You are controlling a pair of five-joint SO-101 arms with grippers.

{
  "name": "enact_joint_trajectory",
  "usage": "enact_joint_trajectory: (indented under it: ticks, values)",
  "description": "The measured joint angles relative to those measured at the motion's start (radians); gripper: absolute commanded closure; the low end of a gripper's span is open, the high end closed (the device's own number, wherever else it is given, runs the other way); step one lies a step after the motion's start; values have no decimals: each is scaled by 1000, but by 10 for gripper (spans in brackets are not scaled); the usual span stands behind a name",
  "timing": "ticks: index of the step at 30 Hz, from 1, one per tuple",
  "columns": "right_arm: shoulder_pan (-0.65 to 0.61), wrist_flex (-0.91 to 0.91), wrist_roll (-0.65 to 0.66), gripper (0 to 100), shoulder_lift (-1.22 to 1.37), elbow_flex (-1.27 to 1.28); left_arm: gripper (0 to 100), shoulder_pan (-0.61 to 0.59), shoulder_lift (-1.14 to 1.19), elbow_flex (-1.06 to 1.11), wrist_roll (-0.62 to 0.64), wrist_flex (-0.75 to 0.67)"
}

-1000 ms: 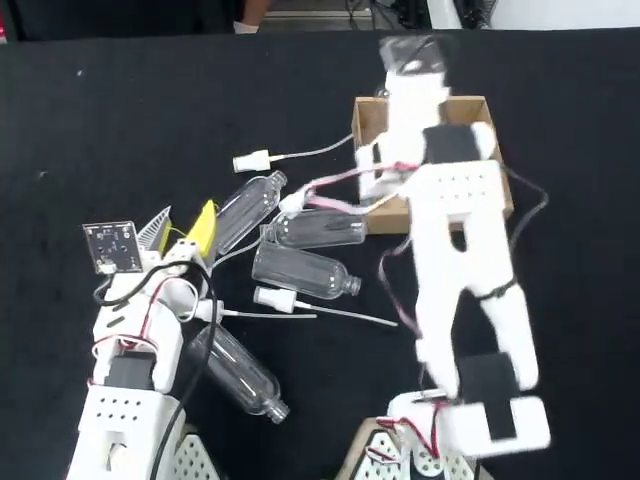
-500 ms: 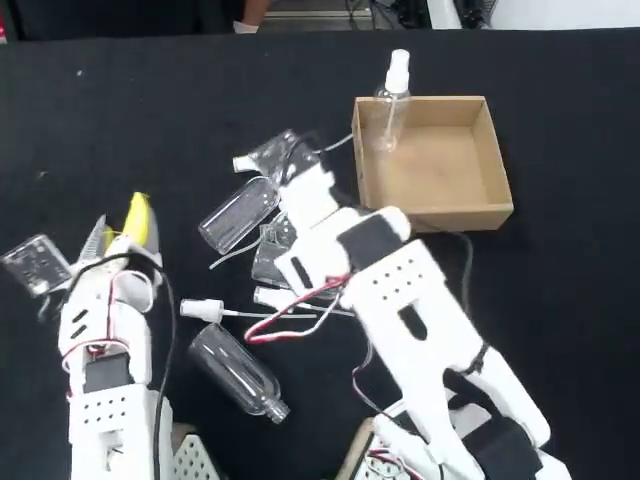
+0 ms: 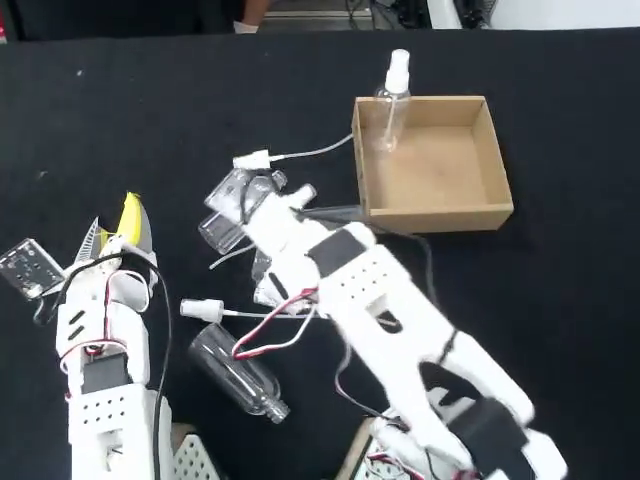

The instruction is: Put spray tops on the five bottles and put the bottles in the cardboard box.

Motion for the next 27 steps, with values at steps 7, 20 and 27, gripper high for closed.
enact_joint_trajectory:
  ticks: [7,20,27]
  values:
    - [-20,-5,21,747,155,-25,791,2,0,0,0,0]
    - [-21,-80,71,801,284,-44,791,2,0,0,0,0]
    - [-21,-86,71,705,288,-44,791,2,0,0,0,0]
